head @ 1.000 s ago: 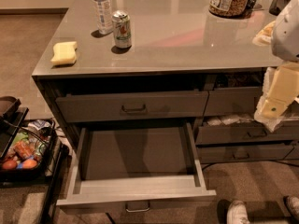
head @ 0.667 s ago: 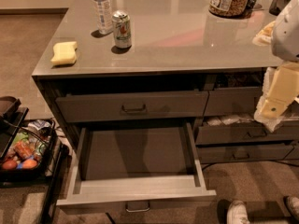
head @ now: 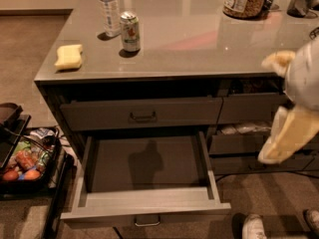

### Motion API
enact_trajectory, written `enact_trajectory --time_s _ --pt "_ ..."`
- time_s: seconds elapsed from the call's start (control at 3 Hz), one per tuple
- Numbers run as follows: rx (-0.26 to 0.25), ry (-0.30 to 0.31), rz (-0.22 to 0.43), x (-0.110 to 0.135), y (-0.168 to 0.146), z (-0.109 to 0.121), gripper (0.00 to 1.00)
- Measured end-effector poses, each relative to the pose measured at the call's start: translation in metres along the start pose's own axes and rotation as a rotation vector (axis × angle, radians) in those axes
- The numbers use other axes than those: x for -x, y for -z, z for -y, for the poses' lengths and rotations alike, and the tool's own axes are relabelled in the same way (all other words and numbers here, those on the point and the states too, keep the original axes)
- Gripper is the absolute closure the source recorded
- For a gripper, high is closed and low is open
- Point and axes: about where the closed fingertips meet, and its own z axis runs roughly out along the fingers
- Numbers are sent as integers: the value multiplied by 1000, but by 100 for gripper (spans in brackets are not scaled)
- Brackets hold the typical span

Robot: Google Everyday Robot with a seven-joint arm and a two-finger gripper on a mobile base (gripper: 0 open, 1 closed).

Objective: Close middle drawer

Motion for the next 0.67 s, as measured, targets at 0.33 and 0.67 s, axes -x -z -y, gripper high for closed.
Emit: enact_trajectory --time_s 0.33,0.67 --pt "-24 22 113 0 -29 -42 0" --pt "-36 18 161 -4 -48 -55 0"
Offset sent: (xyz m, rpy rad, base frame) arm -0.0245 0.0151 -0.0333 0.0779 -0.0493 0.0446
